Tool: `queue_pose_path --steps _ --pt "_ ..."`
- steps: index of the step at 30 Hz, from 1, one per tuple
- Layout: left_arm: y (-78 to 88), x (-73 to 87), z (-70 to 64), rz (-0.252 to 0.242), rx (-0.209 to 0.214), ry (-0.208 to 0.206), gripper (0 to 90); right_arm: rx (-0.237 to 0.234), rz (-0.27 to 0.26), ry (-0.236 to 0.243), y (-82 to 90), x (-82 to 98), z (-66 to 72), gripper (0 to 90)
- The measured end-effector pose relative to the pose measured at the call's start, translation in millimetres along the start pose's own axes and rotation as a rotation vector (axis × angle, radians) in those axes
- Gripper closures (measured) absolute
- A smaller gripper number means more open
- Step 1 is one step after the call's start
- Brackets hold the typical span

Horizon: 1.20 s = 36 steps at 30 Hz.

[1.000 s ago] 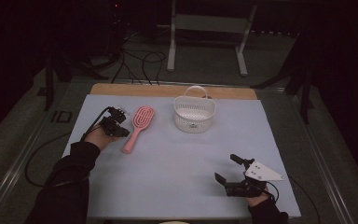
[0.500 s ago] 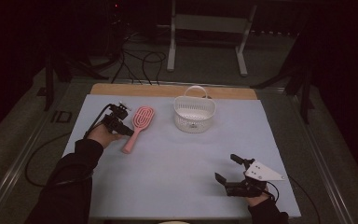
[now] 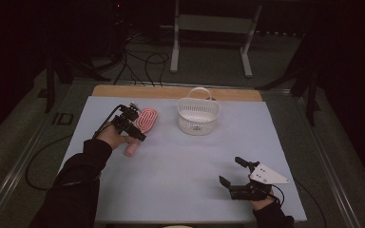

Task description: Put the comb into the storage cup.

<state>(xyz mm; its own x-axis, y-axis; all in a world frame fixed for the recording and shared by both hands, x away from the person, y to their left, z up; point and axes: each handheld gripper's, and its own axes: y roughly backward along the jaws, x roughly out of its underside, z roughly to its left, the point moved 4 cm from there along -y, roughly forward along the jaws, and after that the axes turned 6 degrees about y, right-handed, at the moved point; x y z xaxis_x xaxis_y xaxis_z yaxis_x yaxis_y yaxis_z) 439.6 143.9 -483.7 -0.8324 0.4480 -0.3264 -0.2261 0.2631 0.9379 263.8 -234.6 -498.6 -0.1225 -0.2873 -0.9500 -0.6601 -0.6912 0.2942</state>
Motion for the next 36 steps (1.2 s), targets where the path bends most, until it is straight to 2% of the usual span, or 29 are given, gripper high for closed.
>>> queue_pose_path --steps 1,3,5,7,11,16,22,23,24,28,29,30,31,33,36 --pt "-0.6 -1.5 -0.1 0.003 -0.005 0.013 24.0 0.000 0.000 0.000 0.0 0.0 0.0 10.4" --pt "-2.5 -4.5 0.0 0.008 0.002 0.049 14.1 0.001 -0.002 0.001 0.2 -0.4 0.3 10.4" --pt "-4.3 -7.0 1.4 0.013 -0.015 0.073 5.1 0.001 -0.001 0.000 0.0 -0.3 0.2 10.4" --pt "-7.0 -9.0 2.9 0.026 -0.019 0.098 2.0 0.001 0.001 0.003 -0.2 0.0 0.5 10.4" --pt "-12.8 -11.7 6.3 0.039 -0.043 0.140 1.0 0.001 0.000 0.000 0.1 -0.3 0.2 10.5" --pt "-18.8 -11.8 8.3 0.047 -0.042 0.178 2.0 0.002 -0.002 0.002 0.5 -0.5 0.4 10.4" --pt "-24.4 -11.3 10.4 0.040 -0.027 0.212 9.2 0.000 -0.001 0.004 0.1 -0.3 0.5 10.5" --pt "-24.8 -11.2 11.2 0.039 -0.037 0.219 10.8 0.000 0.000 0.005 0.0 -0.1 0.5 10.5" --pt "-25.5 -10.9 11.9 0.045 -0.049 0.215 16.4 0.000 0.000 0.007 0.0 -0.1 0.8 10.5" --pt "-28.0 -9.6 15.1 0.047 -0.044 0.228 23.8 0.000 0.001 0.004 0.0 -0.1 0.7 10.5" --pt "-28.9 -9.2 15.7 0.053 -0.042 0.226 28.2 -0.001 0.002 0.004 -0.1 0.1 0.8 10.4" --pt "-29.6 -9.2 16.1 0.056 -0.047 0.222 28.2 -0.001 0.002 0.007 -0.1 0.0 0.9 10.5" --pt "-30.5 -9.0 16.0 0.061 -0.043 0.214 35.9 0.000 0.001 0.006 0.0 -0.3 0.8 10.5" --pt "-31.7 -8.5 17.0 0.068 -0.043 0.209 37.5 0.001 0.001 0.004 -0.1 -0.1 0.6 10.5" --pt "-34.2 -8.7 17.7 0.073 -0.042 0.207 45.8 0.000 0.002 0.006 0.0 -0.2 1.0 10.5"
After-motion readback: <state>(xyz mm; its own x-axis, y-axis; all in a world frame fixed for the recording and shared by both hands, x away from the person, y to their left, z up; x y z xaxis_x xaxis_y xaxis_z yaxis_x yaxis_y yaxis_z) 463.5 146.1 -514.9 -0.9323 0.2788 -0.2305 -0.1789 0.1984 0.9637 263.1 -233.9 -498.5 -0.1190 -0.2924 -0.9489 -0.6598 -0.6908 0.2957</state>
